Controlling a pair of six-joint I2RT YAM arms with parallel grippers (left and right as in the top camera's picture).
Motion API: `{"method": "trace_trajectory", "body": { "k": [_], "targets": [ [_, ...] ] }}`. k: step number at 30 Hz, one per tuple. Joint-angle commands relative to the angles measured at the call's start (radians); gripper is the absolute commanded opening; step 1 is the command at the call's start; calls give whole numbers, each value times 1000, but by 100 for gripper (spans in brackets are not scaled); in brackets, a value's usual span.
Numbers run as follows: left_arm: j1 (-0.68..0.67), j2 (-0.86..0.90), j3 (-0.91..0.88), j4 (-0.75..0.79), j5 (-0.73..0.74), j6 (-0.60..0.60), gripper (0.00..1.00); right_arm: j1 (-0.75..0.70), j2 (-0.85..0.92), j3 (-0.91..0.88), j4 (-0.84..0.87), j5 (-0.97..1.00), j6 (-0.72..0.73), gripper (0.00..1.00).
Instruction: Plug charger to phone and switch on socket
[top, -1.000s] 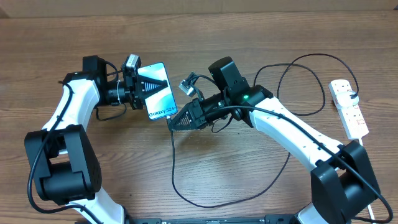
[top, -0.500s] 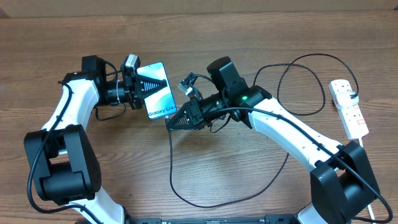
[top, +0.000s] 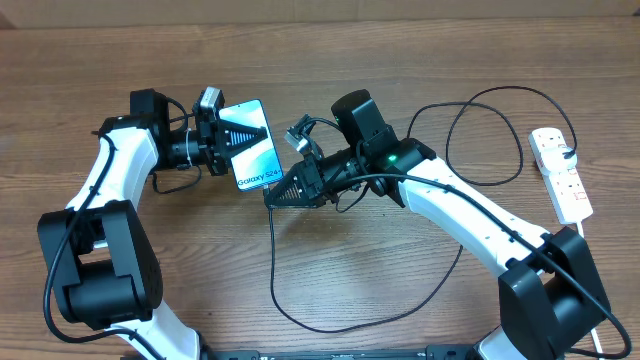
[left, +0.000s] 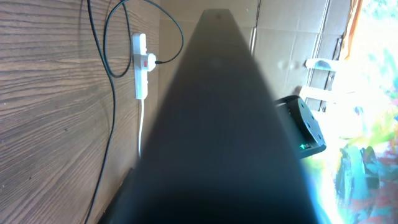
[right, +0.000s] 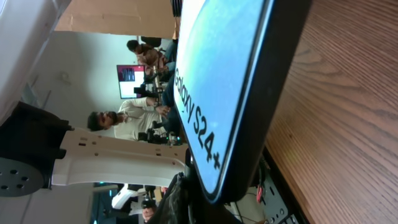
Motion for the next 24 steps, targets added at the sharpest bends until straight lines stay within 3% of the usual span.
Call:
{"method": "trace_trajectory", "body": {
  "k": [1, 11, 24],
  "targets": [
    [-8, -20, 8, -6, 42, 4, 5, 3, -3, 9, 37, 62, 9, 4],
    [-8, -20, 8, -6, 43, 5, 4, 49, -3, 9, 55, 138, 34, 4],
    [-8, -20, 8, 9, 43, 5, 4, -15, -3, 8, 55, 16, -6, 4]
  ]
}}
